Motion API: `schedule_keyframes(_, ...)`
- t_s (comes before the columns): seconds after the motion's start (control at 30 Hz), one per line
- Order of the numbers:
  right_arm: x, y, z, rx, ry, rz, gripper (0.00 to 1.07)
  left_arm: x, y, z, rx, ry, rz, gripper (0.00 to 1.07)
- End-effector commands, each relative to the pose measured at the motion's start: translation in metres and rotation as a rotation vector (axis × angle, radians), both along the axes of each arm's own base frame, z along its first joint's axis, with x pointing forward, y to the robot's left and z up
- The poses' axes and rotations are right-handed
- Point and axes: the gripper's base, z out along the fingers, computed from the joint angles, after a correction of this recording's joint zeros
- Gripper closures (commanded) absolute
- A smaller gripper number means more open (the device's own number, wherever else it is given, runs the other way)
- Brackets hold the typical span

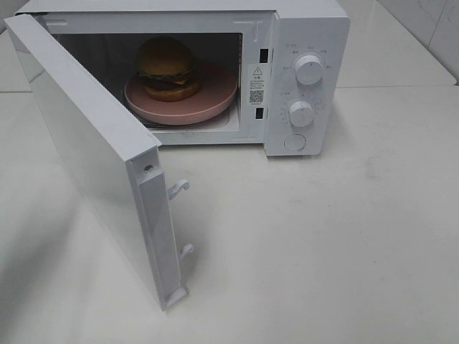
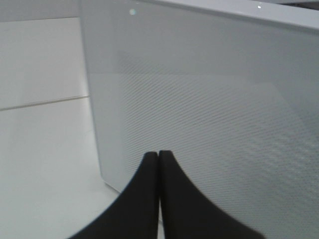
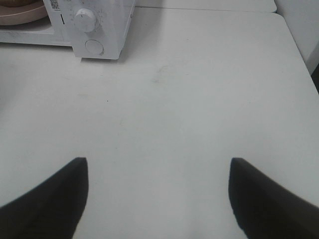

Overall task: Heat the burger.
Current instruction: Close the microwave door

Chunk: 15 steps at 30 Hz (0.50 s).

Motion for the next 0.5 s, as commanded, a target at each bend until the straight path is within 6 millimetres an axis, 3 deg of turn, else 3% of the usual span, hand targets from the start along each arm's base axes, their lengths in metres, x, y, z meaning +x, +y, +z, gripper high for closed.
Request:
schedule_keyframes(0.03,-0.004,0.000,-0.001,0.001,-0.025,-0.001,0.32,0.008,-0.010,-0.001,-0.008,-0.015,-0.023,1.07)
schedule_keyframes(0.5,-0.004,0.000,-0.001,0.001,-0.025,-0.001,0.32,0.026,-0.048,-0.015,-0.014,0.005,-0.031,1.07)
